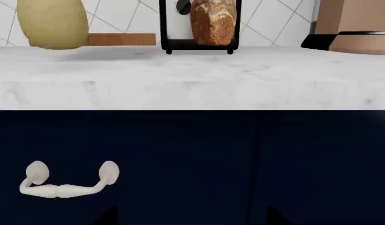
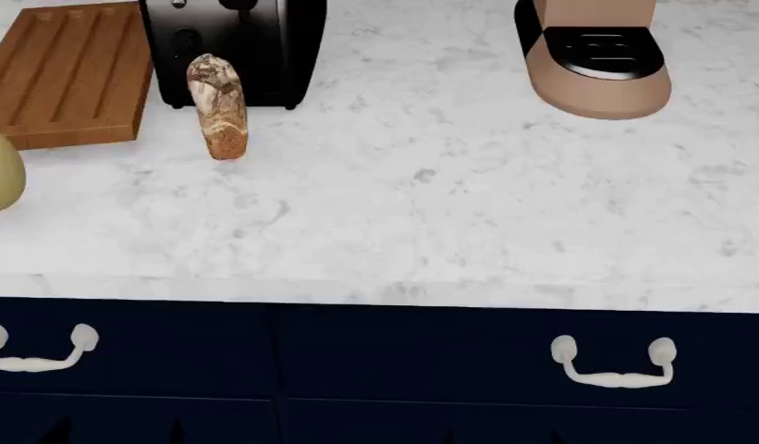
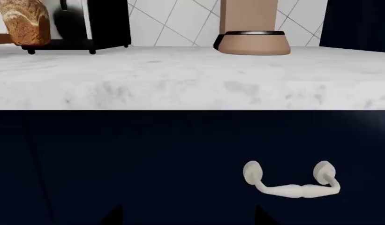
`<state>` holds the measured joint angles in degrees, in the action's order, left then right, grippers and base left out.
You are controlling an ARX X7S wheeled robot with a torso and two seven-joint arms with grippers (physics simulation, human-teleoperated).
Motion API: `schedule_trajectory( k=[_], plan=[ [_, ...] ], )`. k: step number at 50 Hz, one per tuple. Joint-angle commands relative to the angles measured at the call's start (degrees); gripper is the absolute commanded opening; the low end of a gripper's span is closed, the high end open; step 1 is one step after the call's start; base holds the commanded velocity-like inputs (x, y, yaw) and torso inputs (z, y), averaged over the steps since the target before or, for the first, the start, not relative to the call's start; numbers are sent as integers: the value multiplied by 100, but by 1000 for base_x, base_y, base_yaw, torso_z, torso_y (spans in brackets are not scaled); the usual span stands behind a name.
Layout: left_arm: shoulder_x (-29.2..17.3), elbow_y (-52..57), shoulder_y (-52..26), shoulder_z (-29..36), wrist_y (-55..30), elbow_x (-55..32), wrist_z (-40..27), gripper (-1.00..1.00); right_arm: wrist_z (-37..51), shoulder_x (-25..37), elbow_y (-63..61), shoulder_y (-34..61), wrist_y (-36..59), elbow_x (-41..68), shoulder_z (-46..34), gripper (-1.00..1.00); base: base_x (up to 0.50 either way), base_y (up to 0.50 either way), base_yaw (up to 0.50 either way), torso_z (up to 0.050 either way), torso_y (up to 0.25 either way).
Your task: Place the bread and cheese on the cutting board.
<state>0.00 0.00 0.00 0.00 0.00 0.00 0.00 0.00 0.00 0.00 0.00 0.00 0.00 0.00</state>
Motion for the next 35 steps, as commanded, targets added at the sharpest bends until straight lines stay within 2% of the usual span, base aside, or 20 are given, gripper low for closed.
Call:
schedule_trajectory(
  k=[1, 16, 27, 28, 35],
  plan=[
    [-57, 0, 0, 64, 0, -56, -64, 100, 72, 54, 0, 0, 0, 54, -72, 100, 0, 0, 0, 0, 0],
    [-272, -85, -41, 308, -2, -377, -328, 100, 294, 327, -75, -32, -37, 148, -466, 100, 0, 0, 0, 0, 0],
    [-349, -424, -111, 360, 307, -560, -419, 100, 390, 405, -60, -5, -51, 229, -564, 100, 0, 0, 0, 0, 0],
    [-430, -130, 57, 457, 622, -390, -401, 100, 526, 419, -165, -2, -51, 133, -525, 100, 0, 0, 0, 50, 0],
    [-484, -59, 40, 518, 604, -451, -427, 100, 603, 479, -179, 4, -34, 107, -605, 100, 0, 0, 0, 50, 0]
  ],
)
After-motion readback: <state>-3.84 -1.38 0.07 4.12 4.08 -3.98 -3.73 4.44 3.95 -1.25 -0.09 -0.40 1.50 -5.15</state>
